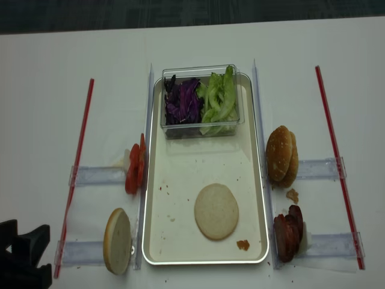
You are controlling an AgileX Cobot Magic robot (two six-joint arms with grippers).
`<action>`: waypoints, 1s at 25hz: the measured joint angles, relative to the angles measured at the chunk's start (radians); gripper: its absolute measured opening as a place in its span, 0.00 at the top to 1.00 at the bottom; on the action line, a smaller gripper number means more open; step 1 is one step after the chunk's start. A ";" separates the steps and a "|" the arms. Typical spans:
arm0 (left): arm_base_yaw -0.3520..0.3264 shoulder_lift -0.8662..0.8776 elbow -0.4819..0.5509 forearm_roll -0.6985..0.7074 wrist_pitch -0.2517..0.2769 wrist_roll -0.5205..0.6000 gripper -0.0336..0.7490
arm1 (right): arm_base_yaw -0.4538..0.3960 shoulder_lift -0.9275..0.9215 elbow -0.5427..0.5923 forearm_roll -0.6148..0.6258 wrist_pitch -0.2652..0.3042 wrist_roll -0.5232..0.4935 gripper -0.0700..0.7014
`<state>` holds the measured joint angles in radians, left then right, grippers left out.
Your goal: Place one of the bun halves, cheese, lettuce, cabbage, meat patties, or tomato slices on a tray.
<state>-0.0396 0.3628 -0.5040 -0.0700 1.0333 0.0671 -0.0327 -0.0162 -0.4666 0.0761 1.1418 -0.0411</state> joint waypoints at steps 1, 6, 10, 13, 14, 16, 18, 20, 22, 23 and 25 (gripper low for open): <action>0.000 0.000 0.004 -0.003 -0.002 0.000 0.47 | 0.000 0.000 0.000 0.000 0.000 0.000 0.01; 0.000 -0.023 0.004 -0.015 -0.002 0.000 0.47 | 0.000 0.000 0.000 0.000 0.000 0.000 0.01; 0.000 -0.093 0.004 -0.017 0.069 -0.001 0.47 | 0.000 0.000 0.000 0.000 0.000 0.002 0.01; 0.000 -0.147 0.012 -0.011 0.133 -0.005 0.47 | 0.000 0.000 0.000 0.000 0.000 0.002 0.01; 0.000 -0.170 0.014 -0.009 0.138 -0.010 0.47 | 0.000 0.000 0.000 0.000 0.000 0.002 0.01; 0.000 -0.210 0.014 -0.007 0.140 -0.011 0.47 | 0.000 0.000 0.000 0.000 0.000 0.002 0.01; 0.000 -0.258 0.014 -0.005 0.141 -0.011 0.47 | 0.000 0.000 0.000 0.000 0.000 0.002 0.01; 0.000 -0.302 0.014 -0.005 0.146 -0.011 0.47 | 0.000 0.000 0.000 0.000 0.000 0.004 0.01; 0.000 -0.352 0.014 -0.003 0.146 -0.011 0.47 | 0.000 0.000 0.000 0.000 0.000 0.004 0.01; 0.000 -0.367 0.014 -0.001 0.148 -0.011 0.47 | 0.000 0.000 0.000 0.000 0.000 0.004 0.01; 0.000 -0.376 0.014 0.002 0.150 -0.011 0.47 | 0.000 0.000 0.000 0.000 0.000 0.004 0.01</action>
<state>-0.0396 -0.0131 -0.4900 -0.0684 1.1831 0.0558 -0.0327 -0.0162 -0.4666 0.0761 1.1418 -0.0375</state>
